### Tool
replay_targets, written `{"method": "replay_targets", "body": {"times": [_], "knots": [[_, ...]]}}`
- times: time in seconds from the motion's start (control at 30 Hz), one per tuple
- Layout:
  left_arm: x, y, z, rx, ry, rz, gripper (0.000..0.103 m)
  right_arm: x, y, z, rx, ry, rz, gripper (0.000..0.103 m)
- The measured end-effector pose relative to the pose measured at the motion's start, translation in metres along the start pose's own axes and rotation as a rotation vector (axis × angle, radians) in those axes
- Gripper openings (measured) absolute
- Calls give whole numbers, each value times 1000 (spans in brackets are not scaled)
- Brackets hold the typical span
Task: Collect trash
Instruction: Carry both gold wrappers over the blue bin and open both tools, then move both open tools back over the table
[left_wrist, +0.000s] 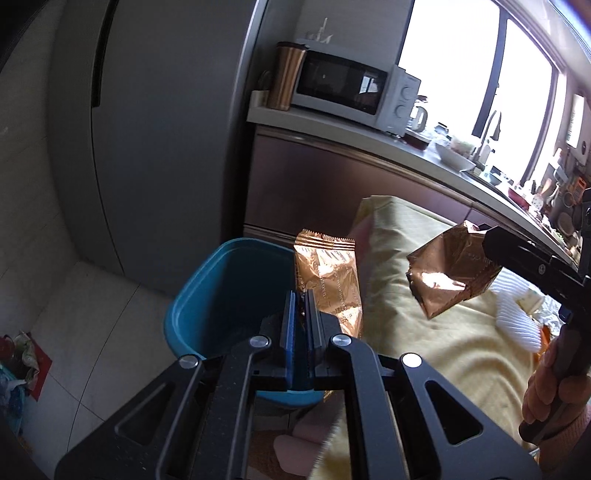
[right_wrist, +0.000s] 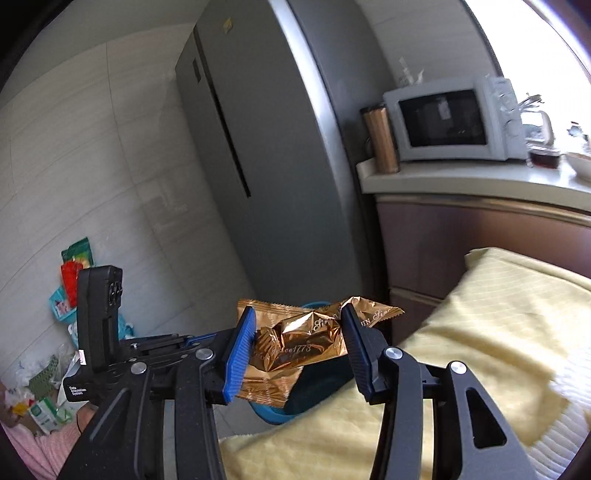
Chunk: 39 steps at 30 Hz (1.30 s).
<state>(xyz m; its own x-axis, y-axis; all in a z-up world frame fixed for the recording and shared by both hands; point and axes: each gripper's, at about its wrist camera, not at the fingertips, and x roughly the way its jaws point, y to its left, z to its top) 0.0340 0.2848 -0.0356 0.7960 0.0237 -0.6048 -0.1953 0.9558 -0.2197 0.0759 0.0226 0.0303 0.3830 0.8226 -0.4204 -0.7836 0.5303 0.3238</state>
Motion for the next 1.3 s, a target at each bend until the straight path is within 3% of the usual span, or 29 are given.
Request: {"method": "replay_targets", "body": {"times": [0.37,0.7,0.83,0.97,1.03,1.3], "knots": [[45,30,-2,-26,72,69,5,78,9,-4,-15,181,-5,47],[82,36,-9,-35,142,79,6,123,-3,-15,27,316,-33,51],[94,38,-12,-49,164,64,6,131,-12,-17,60,339,-37,54],[103,38,-16,-52,179,71,16,131,-17,-20,84,336,-37,57],[102,38,-18,-56,177,75,18,131,-20,-21,90,336,-37,61],[83,34,-23,-71,145,69,22,117,-25,-23,98,311,-44,61]]}}
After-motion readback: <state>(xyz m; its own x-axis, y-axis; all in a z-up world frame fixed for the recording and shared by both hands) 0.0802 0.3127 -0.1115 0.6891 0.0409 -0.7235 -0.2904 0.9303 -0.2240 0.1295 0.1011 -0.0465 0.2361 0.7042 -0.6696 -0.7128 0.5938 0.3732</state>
